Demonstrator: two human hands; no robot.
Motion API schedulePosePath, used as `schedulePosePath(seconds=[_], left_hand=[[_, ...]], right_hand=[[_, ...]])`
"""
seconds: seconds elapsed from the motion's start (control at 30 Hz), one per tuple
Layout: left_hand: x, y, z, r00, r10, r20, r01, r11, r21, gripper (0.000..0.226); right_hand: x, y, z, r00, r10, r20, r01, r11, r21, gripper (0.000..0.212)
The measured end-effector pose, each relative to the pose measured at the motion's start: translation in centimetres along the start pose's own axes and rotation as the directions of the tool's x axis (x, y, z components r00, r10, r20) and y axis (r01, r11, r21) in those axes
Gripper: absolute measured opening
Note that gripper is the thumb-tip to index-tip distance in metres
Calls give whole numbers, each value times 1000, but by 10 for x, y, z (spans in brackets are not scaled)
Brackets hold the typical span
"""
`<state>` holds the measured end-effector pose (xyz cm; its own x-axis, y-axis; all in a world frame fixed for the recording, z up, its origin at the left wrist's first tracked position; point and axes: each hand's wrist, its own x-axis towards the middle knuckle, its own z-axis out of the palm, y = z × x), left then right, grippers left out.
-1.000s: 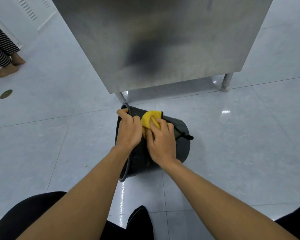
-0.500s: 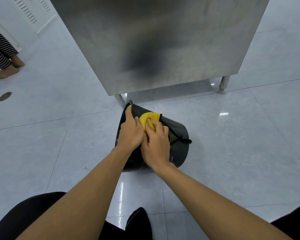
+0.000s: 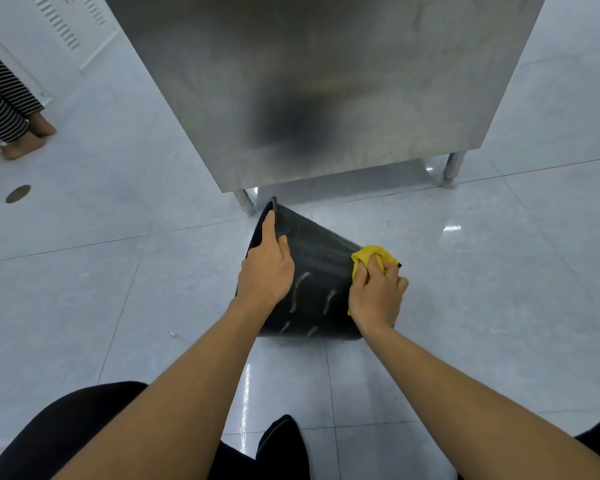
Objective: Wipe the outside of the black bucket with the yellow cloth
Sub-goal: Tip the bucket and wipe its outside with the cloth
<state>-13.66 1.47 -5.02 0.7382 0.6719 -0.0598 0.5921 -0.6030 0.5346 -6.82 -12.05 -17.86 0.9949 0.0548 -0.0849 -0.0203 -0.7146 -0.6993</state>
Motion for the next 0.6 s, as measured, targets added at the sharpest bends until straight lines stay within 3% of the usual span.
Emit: schedulePosePath(seconds=[0.1,0.2,0.3,0.4,0.5,0.6], left_hand=[[-3,2,-3,1000,-27,7,28,997,-66,56],[-3,6,-7,996,-75,40,80,987,-138,65],[1,9,-7,996,-51,71,63,983,-171,62],[5,5,-6,997,-28,74,45,969,-244,57],[9,-2,-3,998,-62,20,65,956,-287,35],[8,-6,0,998,-61,10,61,966,-253,39]], right_hand=[[-16,-22,1,987,-158,-24,159,986,51,36],[-44,-63,3,922,-386,-24,385,909,160,38],[-57,-83,4,889,-457,-23,449,861,237,33],[-42,-65,5,848,-530,-16,527,838,140,42],[-17,-32,10,926,-377,-3,377,926,19,46],[-4,1,8,990,-142,-3,142,990,8,45]])
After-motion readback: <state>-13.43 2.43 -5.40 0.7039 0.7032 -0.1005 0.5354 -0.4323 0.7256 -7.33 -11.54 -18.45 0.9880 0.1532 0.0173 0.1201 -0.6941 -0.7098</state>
